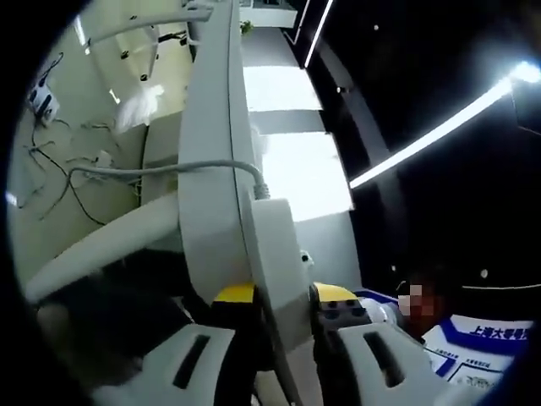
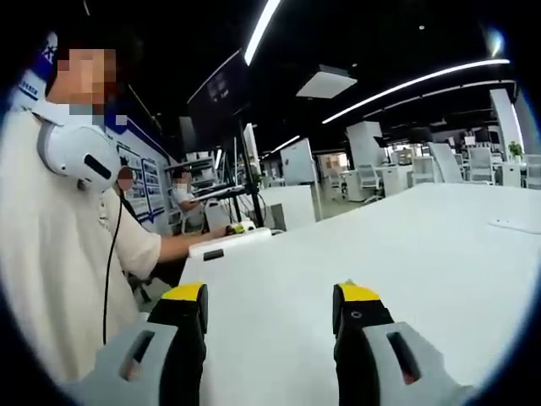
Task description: Pick up the power strip scattered on the table, fix it on the side mounting bracket of the table, and press the switch
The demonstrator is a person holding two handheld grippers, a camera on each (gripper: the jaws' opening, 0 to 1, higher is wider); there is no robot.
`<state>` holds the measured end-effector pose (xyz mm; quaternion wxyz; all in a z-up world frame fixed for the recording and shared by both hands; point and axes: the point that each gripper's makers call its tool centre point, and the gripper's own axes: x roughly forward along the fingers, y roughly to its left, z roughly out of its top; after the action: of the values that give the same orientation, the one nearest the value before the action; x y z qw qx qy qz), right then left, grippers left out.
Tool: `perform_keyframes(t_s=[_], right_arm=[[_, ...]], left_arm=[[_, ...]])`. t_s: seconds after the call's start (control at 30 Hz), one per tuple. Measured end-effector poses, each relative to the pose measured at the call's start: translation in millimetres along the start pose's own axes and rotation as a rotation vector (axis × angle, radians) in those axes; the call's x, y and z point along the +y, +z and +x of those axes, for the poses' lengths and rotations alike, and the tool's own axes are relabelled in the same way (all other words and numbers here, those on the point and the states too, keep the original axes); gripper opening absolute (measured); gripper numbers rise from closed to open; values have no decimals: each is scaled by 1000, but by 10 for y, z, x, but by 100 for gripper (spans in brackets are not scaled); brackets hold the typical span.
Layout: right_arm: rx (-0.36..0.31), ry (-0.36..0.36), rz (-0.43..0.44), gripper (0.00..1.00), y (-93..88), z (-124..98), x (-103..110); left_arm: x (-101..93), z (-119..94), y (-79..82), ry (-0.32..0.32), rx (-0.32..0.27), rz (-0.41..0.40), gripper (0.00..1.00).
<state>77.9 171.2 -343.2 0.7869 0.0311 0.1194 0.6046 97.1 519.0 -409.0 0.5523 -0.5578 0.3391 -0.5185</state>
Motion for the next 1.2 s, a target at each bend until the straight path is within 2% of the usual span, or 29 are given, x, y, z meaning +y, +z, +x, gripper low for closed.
perform_keyframes(t_s=[0.37, 0.43, 0.47, 0.5, 0.63, 0.93, 1.03, 1.1, 1.2], right_arm=[[11, 3, -6, 56, -33, -3, 26], [9, 3, -5, 56, -22, -8, 24], [8, 2, -6, 56, -18, -10, 21], [7, 3, -6, 56, -14, -13, 19], [5, 5, -6, 56, -5, -10, 10], [-3, 20, -19, 56, 58, 59, 31], [-6, 23, -21, 56, 69, 68, 46], [-10, 19, -20, 56, 80, 72, 47], [-22, 16, -19, 56, 113, 77, 41]], left_arm=[[49, -132, 69, -12, -20, 16, 25], [58, -147, 78, -3, -10, -11, 26], [68, -162, 93, 2, -9, 26, 26], [35, -98, 47, 6, -11, 22, 27], [44, -94, 47, 10, -25, 13, 28], [22, -37, 6, 77, -8, 110, 30], [34, -49, 13, 75, -24, 91, 30], [43, -78, 71, 96, -59, 167, 31], [27, -126, 112, 113, -87, 203, 32]])
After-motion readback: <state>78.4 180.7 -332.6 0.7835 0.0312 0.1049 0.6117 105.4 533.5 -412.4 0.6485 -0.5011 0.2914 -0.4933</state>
